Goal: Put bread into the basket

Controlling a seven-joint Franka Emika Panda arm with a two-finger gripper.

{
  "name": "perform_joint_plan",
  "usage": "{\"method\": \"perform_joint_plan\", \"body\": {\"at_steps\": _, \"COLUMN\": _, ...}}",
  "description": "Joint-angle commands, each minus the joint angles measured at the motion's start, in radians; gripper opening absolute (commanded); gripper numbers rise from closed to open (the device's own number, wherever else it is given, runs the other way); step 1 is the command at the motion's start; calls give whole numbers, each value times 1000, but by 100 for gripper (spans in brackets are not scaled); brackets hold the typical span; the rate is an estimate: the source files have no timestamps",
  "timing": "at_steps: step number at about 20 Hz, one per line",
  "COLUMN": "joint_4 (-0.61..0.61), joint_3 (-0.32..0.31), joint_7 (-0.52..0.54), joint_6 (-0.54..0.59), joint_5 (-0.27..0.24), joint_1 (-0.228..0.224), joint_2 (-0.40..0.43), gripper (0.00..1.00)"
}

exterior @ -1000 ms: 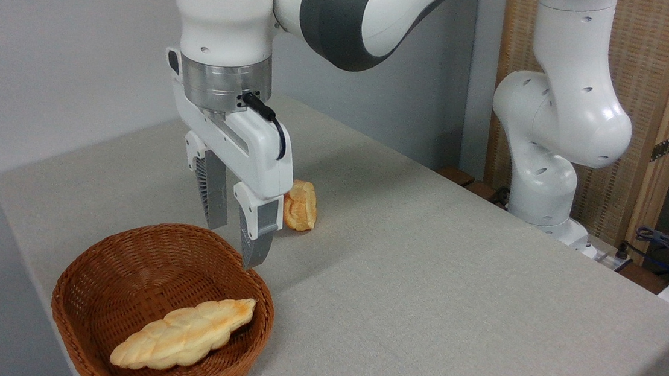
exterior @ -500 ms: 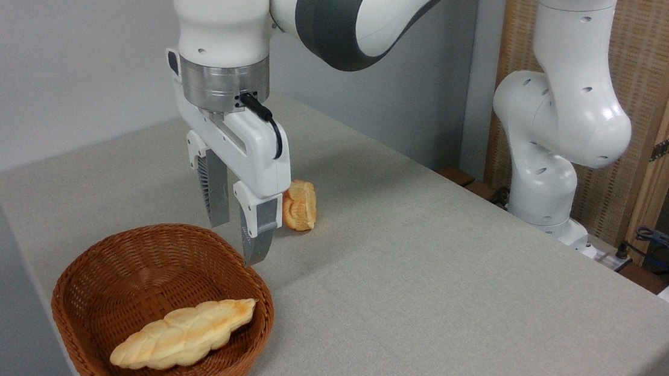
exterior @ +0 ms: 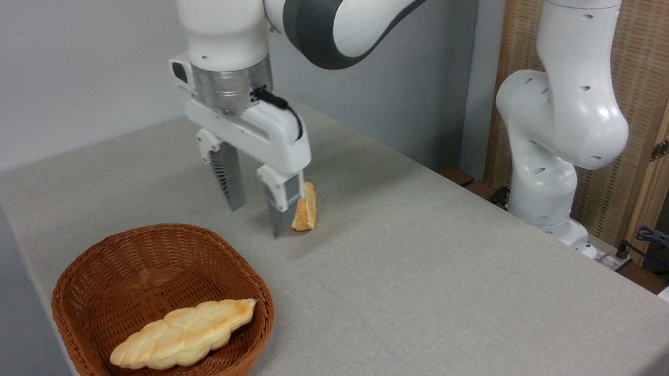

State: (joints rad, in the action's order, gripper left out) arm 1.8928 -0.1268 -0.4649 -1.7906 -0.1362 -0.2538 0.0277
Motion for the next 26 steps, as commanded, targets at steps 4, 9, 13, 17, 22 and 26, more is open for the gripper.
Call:
{"method": "perform_joint_plan", "body": {"at_steps": 4, "joint_4": 64, "joint_3": -8, "joint_7": 348, "joint_6": 160, "joint_5": -6, "joint_1": -84, "joint_2": 71, "gripper": 100}}
{"method": "perform_joint_plan", "body": {"at_steps": 9, "joint_4": 112, "joint_3": -8, "joint_7": 474, "joint_6": 154, "joint_5": -6, "joint_1": -136, "joint_2": 71, "gripper": 100}}
{"method": "perform_joint_plan", "body": {"at_steps": 13, "joint_4": 121, "joint_3": -7, "joint_7": 491, "joint_6": 143, "joint_5": -8, "joint_1": -154, "joint_2": 58, "gripper": 100}}
{"method": "perform_joint_plan", "body": {"at_steps": 17, "joint_4": 120, "joint_3": -7, "joint_7": 491, "joint_6": 137, "joint_5": -8, "joint_1": -192, "joint_2": 23, "gripper": 100}}
{"method": "perform_joint_plan", "body": {"at_steps": 22, "joint_4": 120, "joint_3": -7, "joint_7": 491, "joint_6": 115, "joint_5": -8, "joint_1": -212, "joint_2": 9, "gripper": 100}}
{"method": "perform_joint_plan", "body": {"at_steps": 26, "joint_4": 120, "joint_3": -8, "joint_7": 489, "joint_6": 115, "joint_5": -6, "joint_1": -229, "joint_2": -8, "gripper": 100}}
